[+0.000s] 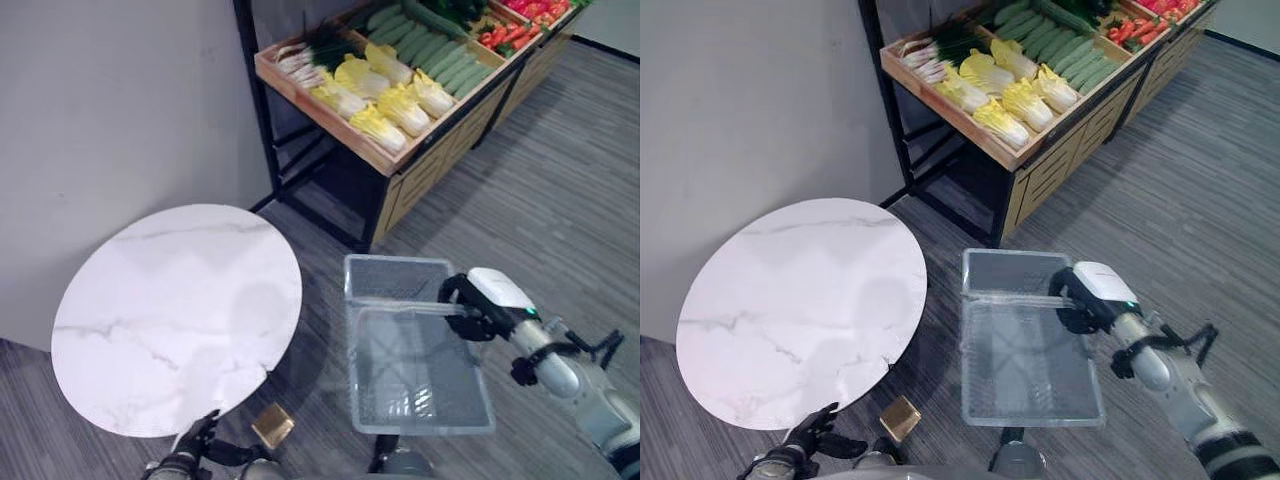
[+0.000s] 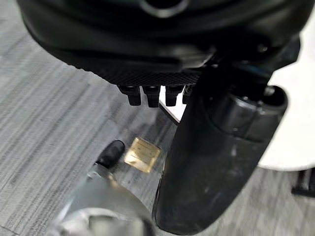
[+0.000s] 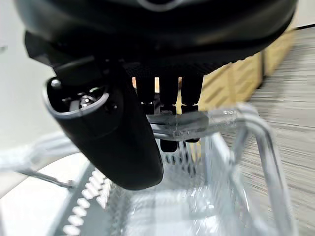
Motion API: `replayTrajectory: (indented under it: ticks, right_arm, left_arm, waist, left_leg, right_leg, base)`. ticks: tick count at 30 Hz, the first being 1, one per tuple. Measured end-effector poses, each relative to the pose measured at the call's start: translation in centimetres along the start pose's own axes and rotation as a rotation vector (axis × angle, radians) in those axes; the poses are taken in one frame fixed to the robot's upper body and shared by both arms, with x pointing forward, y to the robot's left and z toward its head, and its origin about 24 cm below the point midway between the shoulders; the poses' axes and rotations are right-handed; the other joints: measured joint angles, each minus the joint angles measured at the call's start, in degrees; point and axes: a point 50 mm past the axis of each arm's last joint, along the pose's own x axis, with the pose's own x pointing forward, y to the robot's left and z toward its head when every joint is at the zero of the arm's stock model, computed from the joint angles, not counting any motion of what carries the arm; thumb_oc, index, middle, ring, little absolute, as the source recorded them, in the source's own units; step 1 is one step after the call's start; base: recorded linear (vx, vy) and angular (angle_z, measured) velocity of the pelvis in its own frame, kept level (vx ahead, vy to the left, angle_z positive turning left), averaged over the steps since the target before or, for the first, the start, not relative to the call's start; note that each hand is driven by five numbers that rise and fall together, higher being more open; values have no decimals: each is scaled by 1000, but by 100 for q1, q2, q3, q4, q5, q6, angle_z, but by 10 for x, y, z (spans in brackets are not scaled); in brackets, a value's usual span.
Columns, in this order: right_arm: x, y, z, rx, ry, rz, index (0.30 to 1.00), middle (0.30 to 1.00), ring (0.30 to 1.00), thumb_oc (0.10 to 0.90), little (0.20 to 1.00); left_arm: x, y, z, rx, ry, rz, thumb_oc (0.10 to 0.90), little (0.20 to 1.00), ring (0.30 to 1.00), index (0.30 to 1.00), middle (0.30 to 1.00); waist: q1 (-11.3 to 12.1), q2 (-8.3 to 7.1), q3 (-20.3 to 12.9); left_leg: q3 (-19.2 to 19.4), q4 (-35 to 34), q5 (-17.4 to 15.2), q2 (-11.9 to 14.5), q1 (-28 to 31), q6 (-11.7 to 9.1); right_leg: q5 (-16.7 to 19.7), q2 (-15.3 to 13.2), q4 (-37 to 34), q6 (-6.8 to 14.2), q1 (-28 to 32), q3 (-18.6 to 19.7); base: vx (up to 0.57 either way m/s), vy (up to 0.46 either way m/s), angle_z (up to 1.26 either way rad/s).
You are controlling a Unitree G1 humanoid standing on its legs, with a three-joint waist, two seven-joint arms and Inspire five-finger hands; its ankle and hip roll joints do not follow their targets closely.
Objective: Get the vegetables into the basket
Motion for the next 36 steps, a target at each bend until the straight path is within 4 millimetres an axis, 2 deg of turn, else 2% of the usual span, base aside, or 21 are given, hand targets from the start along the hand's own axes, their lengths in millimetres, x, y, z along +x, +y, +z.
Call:
replayTrajectory:
  ticks: [2,4,5,6,7,8,10,12,13,14,16,17,19,22,25,28,31,32,33,34,36]
  right_arm:
    - [-9,0,-15,0,74,-3,300,300,300,400,300]
    - [-13,-1,-20,11,96,-20,300,300,300,400,300]
    - [-12,-3,-20,9,96,-27,300,300,300,400,300]
    - [-8,-7,-21,5,96,-45,300,300,300,400,300]
    - [-1,-18,-18,-6,83,-84,300,300,300,400,300]
    - [4,-25,-16,-10,73,-110,300,300,300,400,300]
    - [10,-35,-15,-4,67,-149,300,300,300,400,300]
    - [13,-32,-12,10,54,-140,300,300,300,400,300]
    - [16,-30,-8,22,39,-141,300,300,300,400,300]
    - [17,-26,-4,32,24,-138,300,300,300,400,300]
    - [14,-16,-4,56,29,-116,300,300,300,400,300]
    - [13,-8,-3,81,34,-103,300,300,300,400,300]
    - [10,0,-4,96,43,-75,300,300,300,400,300]
    - [10,4,-3,100,44,-56,300,300,300,400,300]
    - [11,8,-1,114,41,-48,300,300,300,400,300]
    - [14,10,3,137,31,-59,300,300,300,400,300]
    - [16,14,4,155,37,-70,300,300,300,400,300]
    - [14,15,-2,152,67,-73,300,300,300,400,300]
    - [13,17,-5,145,82,-68,300,300,300,400,300]
    - [9,18,-7,147,89,-70,300,300,300,400,300]
    - [5,21,-6,151,84,-67,300,300,300,400,300]
  left_arm:
    - [1,-5,4,15,-18,-21,900,1000,1000,1000,1000]
    - [0,-7,0,13,-5,-21,900,1000,1000,1000,1000]
    - [-1,-6,1,15,-15,-22,900,1000,1000,1000,1000]
    - [-2,-6,1,14,-25,-21,900,1000,1000,1000,1000]
    - [-2,-7,3,-13,-51,-16,900,1000,1000,1000,1000]
    - [-2,-9,4,-9,-56,-18,900,1000,1000,1000,1000]
    - [0,-10,12,-11,-80,-22,900,1000,1000,1000,1000]
    - [2,-8,18,-8,-91,-17,900,1000,1000,1000,1000]
    - [2,-10,16,-18,-86,-19,900,1000,1000,1000,1000]
    - [2,-10,15,-34,-86,-16,900,1000,1000,1000,1000]
    - [3,-6,19,-22,-94,-8,900,1000,1000,1000,1000]
    - [3,-1,19,-13,-85,2,900,1000,1000,1000,1000]
    - [2,-3,12,-8,-64,-4,900,1000,1000,1000,1000]
    - [1,-4,8,-4,-51,-7,900,1000,1000,1000,1000]
    - [1,-2,10,4,-55,-3,900,1000,1000,1000,1000]
    - [3,0,10,19,-43,2,900,1000,1000,1000,1000]
    - [3,10,13,57,-50,28,900,1000,1000,1000,1000]
    - [2,18,16,87,-64,50,900,1000,1000,1000,1000]
    - [2,19,18,87,-72,54,900,1000,1000,1000,1000]
    - [2,19,18,84,-76,60,900,1000,1000,1000,1000]
    - [-1,23,8,88,-51,73,900,1000,1000,1000,1000]
  waist:
    - [-126,50,8]
    - [-145,68,22]
    - [-56,11,72]
    - [103,-161,157]
    - [83,-222,169]
    - [113,-239,183]
    - [163,-191,214]
    - [218,-211,259]
    - [286,-127,228]
    - [395,-124,259]
    - [225,-230,290]
    - [142,-352,305]
    - [67,-403,298]
    - [102,-379,295]
    - [94,-399,305]
    - [133,-442,319]
    - [267,-531,373]
    - [312,-464,398]
    - [291,-437,412]
    - [320,-433,411]
    - [435,-513,367]
  left_leg:
    - [-39,286,50,173,-10,-28]
    - [-335,547,103,310,-44,-114]
    - [-718,878,106,328,-55,-110]
    - [-1649,1314,105,237,-235,-94]
    - [-2579,918,-417,-154,-304,-459]
    - [-3193,357,-511,-491,-270,-502]
    - [-3525,-339,-431,-758,-399,-385]
    - [-3973,-520,-332,-1077,-734,-322]
    - [-3943,-407,-404,-1183,-810,-147]
    - [-3918,-251,-313,-1189,-832,292]
    - [-3696,-292,-222,-1235,-733,477]
    - [-3636,-398,-183,-1333,-651,498]
    - [-3400,-520,-63,-1484,-472,580]
    - [-3132,-560,7,-1591,-378,577]
    - [-2968,-569,-47,-1744,-296,569]
    - [-2659,-617,-104,-1783,-195,598]
    - [-2191,-587,-213,-1693,-105,728]
    - [-2025,-704,-222,-1510,-31,953]
    - [-2013,-725,-201,-1441,-1,971]
    - [-1943,-735,-189,-1390,24,954]
    - [-1833,-749,-184,-1390,54,937]
  right_leg:
    - [-10,143,-64,-72,20,99]
    - [-265,154,162,-77,-42,199]
    - [-237,200,236,-236,-65,462]
    - [-205,162,233,-414,-101,868]
    - [68,106,-61,-327,-92,1162]
    - [78,76,-201,-337,-124,1362]
    - [266,149,-467,-315,-130,1650]
    - [241,258,-494,-299,-175,1860]
    - [236,304,-496,-289,-174,1944]
    - [180,306,-496,-167,-177,1967]
    - [66,185,-461,-66,-142,1832]
    - [162,59,-460,-6,-89,1791]
    - [263,-113,-459,105,-87,1892]
    - [386,-213,-457,199,-129,2103]
    - [418,-291,-427,232,-171,2208]
    - [481,-305,-294,267,-323,2320]
    - [826,-196,-157,174,-565,1783]
    - [682,-183,-57,89,-573,802]
    - [430,-257,267,102,-562,587]
    - [314,-369,468,235,-533,511]
    - [233,-708,496,332,-317,566]
  base:
    - [-34,-201,-28]
    - [-70,-151,-39]
    - [52,-44,-103]
    - [82,-54,-144]
    - [75,-54,-141]
    - [46,-17,-111]
    - [75,18,-93]
    - [65,82,-92]
    - [39,96,-122]
    - [92,224,-108]
    - [60,162,-33]
    - [16,151,4]
    - [9,290,-30]
    - [-12,171,-41]
    - [-67,210,-27]
    - [-85,137,-51]
    - [-60,70,-78]
    - [11,-2,-61]
    - [27,-16,-45]
    - [34,-24,-28]
    - [67,-89,-35]
